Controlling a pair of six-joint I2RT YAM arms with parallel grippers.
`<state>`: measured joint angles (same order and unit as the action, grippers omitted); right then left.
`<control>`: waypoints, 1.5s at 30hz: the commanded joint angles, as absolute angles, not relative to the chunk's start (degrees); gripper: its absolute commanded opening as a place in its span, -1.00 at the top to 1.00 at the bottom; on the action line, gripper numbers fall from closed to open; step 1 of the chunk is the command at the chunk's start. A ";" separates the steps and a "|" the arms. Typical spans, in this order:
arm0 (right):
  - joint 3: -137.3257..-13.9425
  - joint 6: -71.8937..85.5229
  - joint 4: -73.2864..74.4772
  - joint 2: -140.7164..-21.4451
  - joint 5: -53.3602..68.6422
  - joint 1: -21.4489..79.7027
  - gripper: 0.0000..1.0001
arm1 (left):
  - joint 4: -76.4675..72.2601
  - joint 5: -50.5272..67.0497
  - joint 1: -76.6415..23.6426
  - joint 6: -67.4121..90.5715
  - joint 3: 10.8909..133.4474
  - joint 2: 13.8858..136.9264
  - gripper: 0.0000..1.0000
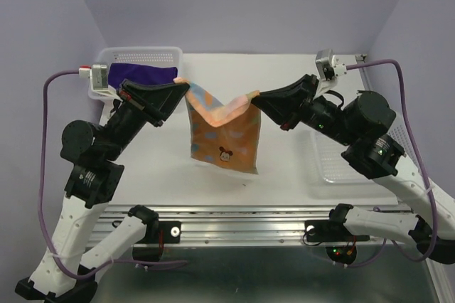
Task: Fold and stack the towels
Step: Flatten out the crumpled towel
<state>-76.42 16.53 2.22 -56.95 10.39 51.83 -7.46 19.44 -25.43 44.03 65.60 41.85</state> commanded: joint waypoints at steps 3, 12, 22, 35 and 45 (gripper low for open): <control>-82.00 21.35 1.67 -55.81 22.32 52.03 0.99 | -11.16 27.25 -25.84 47.99 68.20 39.21 1.00; -78.31 22.41 0.79 -52.91 19.61 52.03 0.99 | -11.69 27.16 -25.84 49.31 66.27 37.70 1.00; -75.15 16.53 3.08 -57.30 -9.98 51.94 0.99 | -9.59 14.08 -25.75 44.92 62.75 44.81 1.00; -70.76 13.18 -9.04 -75.05 -5.98 32.02 0.99 | -17.38 12.47 -16.09 41.48 65.74 71.96 1.00; -78.92 15.82 -16.69 -99.19 10.45 18.21 0.99 | -19.87 19.24 -12.92 37.45 85.91 101.93 1.00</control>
<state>-72.82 14.94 -9.28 -92.84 3.55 22.33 -15.81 15.27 -13.45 40.75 76.16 96.99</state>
